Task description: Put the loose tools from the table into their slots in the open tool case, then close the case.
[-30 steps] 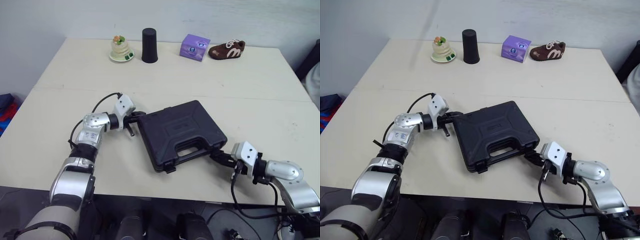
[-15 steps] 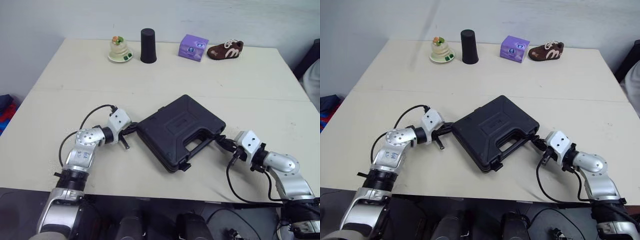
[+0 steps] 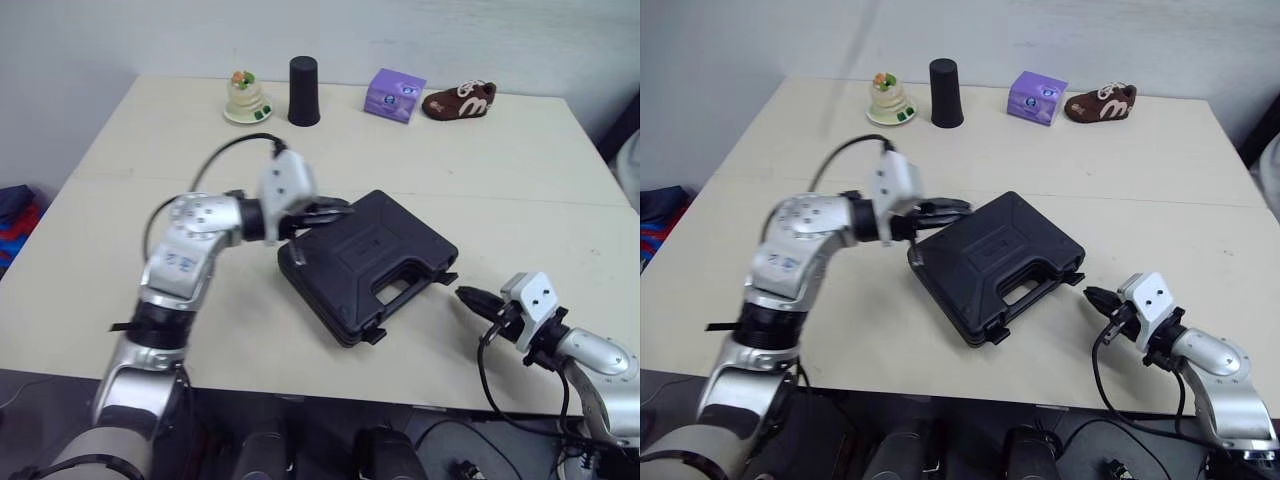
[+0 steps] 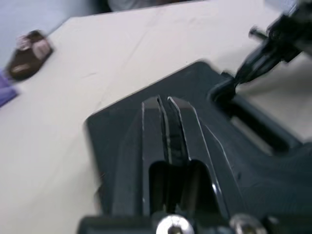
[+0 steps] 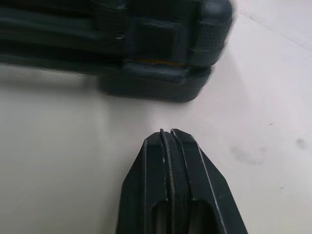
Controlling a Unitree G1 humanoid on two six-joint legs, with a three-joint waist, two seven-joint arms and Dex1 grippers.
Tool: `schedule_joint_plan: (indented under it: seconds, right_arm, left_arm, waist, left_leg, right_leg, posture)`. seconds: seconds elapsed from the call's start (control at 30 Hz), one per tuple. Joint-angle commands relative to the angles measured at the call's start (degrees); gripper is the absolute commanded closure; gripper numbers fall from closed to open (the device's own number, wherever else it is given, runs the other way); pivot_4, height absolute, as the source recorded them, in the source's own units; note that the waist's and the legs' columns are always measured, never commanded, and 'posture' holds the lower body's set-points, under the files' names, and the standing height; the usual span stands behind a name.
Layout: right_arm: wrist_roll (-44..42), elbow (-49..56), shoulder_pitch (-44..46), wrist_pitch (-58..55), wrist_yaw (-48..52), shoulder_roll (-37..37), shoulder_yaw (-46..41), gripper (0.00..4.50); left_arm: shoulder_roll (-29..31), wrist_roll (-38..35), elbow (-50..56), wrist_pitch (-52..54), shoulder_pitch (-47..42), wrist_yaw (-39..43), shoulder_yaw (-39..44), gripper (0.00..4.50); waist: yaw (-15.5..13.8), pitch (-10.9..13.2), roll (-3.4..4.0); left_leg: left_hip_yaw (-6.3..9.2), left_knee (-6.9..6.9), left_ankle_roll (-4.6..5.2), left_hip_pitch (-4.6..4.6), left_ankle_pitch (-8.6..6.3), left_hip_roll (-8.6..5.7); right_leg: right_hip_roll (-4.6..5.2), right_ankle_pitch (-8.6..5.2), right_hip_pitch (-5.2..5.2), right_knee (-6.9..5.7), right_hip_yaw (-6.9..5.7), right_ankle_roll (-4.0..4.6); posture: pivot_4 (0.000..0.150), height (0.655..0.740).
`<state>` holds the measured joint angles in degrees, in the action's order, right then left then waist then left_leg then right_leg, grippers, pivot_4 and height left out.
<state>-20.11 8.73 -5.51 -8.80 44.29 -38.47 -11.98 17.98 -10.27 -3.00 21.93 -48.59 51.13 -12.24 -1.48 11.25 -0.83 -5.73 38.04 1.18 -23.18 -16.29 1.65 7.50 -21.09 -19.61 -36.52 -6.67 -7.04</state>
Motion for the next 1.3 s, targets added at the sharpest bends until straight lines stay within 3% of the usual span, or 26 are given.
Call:
schedule_joint_plan:
  seconds: [0.03, 0.27, 0.4, 0.53, 0.77, 0.9, 1.3]
  right_arm:
    - [-1.68, 4.32, -2.30, -0.39, -0.20, 0.59, -1.85, 4.50]
    - [-0.63, 6.64, -3.92, -0.83, -1.75, 1.43, -0.87, 4.50]
    - [-0.05, 7.18, -3.86, -0.70, -2.23, 1.94, 0.14, 4.50]
    - [0.76, 7.53, -3.55, 0.10, -3.80, 3.51, 0.29, 4.50]
    - [3.94, 5.56, -0.78, 2.16, -5.76, 5.33, 1.57, 4.50]
    - [5.22, 3.47, 1.17, 2.85, -5.99, 5.58, 2.46, 4.50]
    - [6.45, -1.14, 7.80, 5.49, -4.99, 6.25, 4.66, 4.50]
  left_arm:
    - [-4.32, 3.16, -7.06, -3.92, -4.84, -0.85, -3.98, 4.44]
    - [-14.67, 7.92, -30.27, -12.04, -13.92, -2.49, -7.25, 4.44]
    - [-17.76, 11.36, -43.72, -17.58, -18.17, -2.43, -8.55, 4.44]
    - [-20.10, 14.22, -53.31, -16.27, -19.20, -0.59, -10.44, 4.44]
    - [-19.90, 18.74, -57.12, -14.80, -14.53, -2.69, -12.98, 4.44]
    - [-20.20, 19.37, -56.52, -13.79, -13.90, -3.20, -12.68, 4.44]
    - [-19.24, 19.25, -54.20, -10.46, -12.59, -2.82, -12.22, 4.44]
  waist:
    - [0.26, 0.00, 0.01]
    - [0.05, 0.01, 0.01]
    - [0.07, 0.01, 0.00]
    - [-0.02, 0.00, 0.00]
    - [0.20, -0.70, -0.35]
    - [0.25, -0.97, -0.36]
    - [0.45, -1.51, -0.32]
  left_leg:
    - [-0.10, -0.01, 0.00, 0.02, 0.00, 0.02]
    - [-0.20, 0.03, 0.05, 0.06, 0.01, 0.01]
    - [-0.23, 0.00, 0.06, 0.02, 0.01, 0.02]
    - [-0.22, 0.05, 0.06, 0.03, 0.01, 0.00]
    - [-0.14, 0.04, 0.09, 0.30, -0.03, 0.01]
    - [-0.10, -0.05, 0.08, 0.93, -0.26, 0.12]
    - [0.09, -0.04, 0.08, 1.00, -0.43, 0.13]
  right_leg:
    - [-0.01, 0.00, -0.04, -0.02, 0.03, 0.00]
    - [0.04, 0.00, -0.11, 0.02, 0.15, 0.00]
    - [0.04, 0.00, -0.19, -0.01, 0.16, 0.00]
    - [0.07, 0.00, -0.16, 0.06, 0.13, 0.00]
    - [0.12, -0.01, 0.11, 0.11, 0.11, 0.01]
    - [0.08, -0.03, 0.86, 0.47, 0.14, 0.05]
    - [0.11, -0.04, 1.12, 0.66, 0.38, 0.07]
  posture:
    - [0.150, 0.7400]
    - [0.150, 0.7400]
    - [0.150, 0.7400]
    - [0.150, 0.7400]
    - [0.150, 0.7400]
    - [0.150, 0.7400]
    - [0.150, 0.7400]
